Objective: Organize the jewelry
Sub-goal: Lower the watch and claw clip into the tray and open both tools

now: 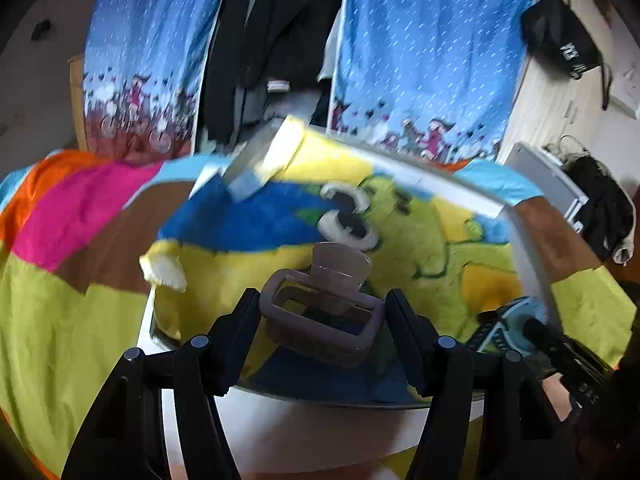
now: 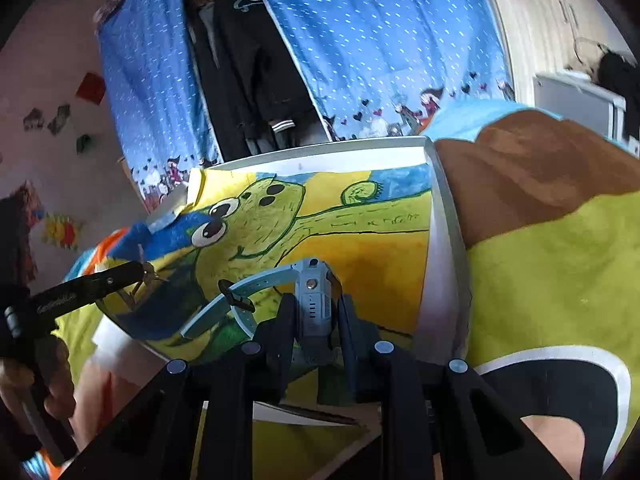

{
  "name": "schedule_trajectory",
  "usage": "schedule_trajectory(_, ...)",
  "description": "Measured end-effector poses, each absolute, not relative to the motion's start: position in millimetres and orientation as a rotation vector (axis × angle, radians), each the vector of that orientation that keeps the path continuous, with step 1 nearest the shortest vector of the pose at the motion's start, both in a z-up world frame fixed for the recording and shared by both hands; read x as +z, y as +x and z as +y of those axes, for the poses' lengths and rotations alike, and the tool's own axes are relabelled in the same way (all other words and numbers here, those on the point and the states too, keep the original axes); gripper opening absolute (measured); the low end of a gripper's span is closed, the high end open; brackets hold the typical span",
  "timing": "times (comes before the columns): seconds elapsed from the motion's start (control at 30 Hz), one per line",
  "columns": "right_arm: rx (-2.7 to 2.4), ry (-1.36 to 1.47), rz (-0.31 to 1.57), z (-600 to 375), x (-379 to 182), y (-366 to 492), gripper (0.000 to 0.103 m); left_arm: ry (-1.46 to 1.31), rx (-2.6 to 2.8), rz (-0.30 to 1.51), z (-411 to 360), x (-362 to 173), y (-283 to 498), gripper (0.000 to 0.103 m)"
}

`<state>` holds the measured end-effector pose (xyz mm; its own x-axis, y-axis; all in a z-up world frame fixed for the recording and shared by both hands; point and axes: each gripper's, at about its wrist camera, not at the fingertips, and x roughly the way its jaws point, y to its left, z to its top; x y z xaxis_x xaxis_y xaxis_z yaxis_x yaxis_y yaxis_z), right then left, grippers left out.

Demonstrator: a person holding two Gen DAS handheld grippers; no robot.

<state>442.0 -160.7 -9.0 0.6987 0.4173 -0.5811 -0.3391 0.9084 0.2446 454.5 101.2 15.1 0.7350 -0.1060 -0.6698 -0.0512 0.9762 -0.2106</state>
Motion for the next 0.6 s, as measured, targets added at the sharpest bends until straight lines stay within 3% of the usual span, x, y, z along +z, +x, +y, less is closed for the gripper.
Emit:
schedule_trajectory(0.47,0.458,0.098,0.725,-188,-18,451,0.020,-0.131,-0.025,0.833,72,-3,436,0.058)
schedule_trajectory(0.53,0.449,0.089,0.708,-191,-14,448,0.029,-0.126,-0.009,0.839,69,-2,437,0.058)
schedule_trajectory(0.6,0.439,0.082,0.688,-193,-8,444,0.047,-0.133,0.008,0.840,68,-1,438,0.058)
